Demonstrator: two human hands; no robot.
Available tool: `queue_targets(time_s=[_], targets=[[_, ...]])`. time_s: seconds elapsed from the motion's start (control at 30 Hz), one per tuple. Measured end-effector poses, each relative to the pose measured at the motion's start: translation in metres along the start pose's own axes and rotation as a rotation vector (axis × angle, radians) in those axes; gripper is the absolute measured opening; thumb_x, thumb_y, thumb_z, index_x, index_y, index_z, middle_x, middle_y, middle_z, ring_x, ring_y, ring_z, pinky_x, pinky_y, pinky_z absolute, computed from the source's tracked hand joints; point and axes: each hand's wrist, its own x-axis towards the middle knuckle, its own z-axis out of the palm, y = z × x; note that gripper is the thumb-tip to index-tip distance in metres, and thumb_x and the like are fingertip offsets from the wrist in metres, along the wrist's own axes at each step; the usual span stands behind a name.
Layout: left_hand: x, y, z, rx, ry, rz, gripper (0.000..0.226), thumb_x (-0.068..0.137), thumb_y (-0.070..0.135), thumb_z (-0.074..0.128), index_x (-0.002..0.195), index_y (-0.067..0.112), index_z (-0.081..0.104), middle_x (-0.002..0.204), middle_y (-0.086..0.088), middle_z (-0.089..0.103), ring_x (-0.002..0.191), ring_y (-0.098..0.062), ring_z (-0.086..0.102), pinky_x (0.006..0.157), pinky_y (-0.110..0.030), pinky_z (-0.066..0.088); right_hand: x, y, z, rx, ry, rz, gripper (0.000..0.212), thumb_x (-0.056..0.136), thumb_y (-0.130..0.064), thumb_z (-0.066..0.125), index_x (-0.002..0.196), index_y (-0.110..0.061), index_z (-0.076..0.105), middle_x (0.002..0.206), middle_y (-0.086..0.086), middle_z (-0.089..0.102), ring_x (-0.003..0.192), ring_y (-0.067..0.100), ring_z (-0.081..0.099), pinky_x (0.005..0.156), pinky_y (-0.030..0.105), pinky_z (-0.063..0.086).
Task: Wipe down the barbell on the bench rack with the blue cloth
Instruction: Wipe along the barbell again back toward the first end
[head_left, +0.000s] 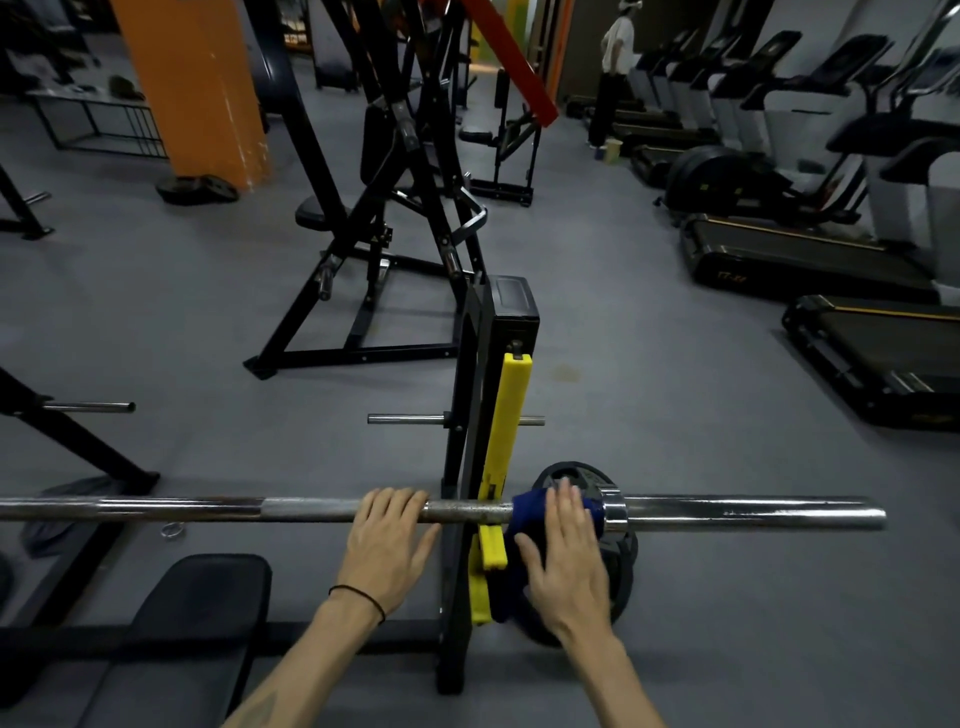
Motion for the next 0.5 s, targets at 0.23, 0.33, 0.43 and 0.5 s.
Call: queue_targets(time_s=[0.23,0.33,0.43,0.5], targets=[[0.004,0.003,-0.001,-0.011,0.005,-0.026,0.043,0.095,0.054,0.043,0.114,0.021,0.065,0.103,0.007,0.061,0.096,-0.017,0.057,0.099,-0.04,0.047,-0.005,-0.037,0.013,-0.015,-0.126,-0.134,0.083,0.107,-0.068,0.019,0.164,-0.008,0.013,0.173,0.008,0.001,0.16,0.016,-0.007,0.127,0.034,0.0],[0.008,0.001,-0.001,0.018,-0.023,-0.03,0.042,0.096,0.06,0.041,0.106,0.026,0.062,0.092,0.01,0.055,0.084,-0.014,0.05,0.086,-0.033,0.046,0.003,-0.003,0.001,-0.044,-0.044,-0.082,0.08,0.107,-0.066,0.017,0.164,-0.01,0.016,0.173,0.006,0.005,0.16,0.017,0.001,0.128,0.036,0.004],[0.013,-0.001,0.002,0.012,-0.054,-0.046,0.046,0.094,0.069,0.038,0.1,0.028,0.058,0.087,0.011,0.047,0.079,-0.013,0.043,0.082,-0.032,0.042,0.005,-0.028,0.005,0.087,-0.035,0.149,0.089,0.101,-0.075,0.005,0.163,-0.011,0.009,0.172,0.005,-0.005,0.158,0.011,-0.014,0.13,0.042,0.004],[0.015,-0.003,0.005,-0.002,-0.04,-0.045,0.046,0.092,0.071,0.039,0.095,0.028,0.057,0.084,0.012,0.045,0.077,-0.012,0.043,0.079,-0.032,0.038,0.002,-0.052,0.008,0.127,-0.102,0.102,0.093,0.098,-0.078,-0.001,0.163,-0.011,0.003,0.171,0.005,-0.012,0.156,0.009,-0.022,0.129,0.039,-0.005]])
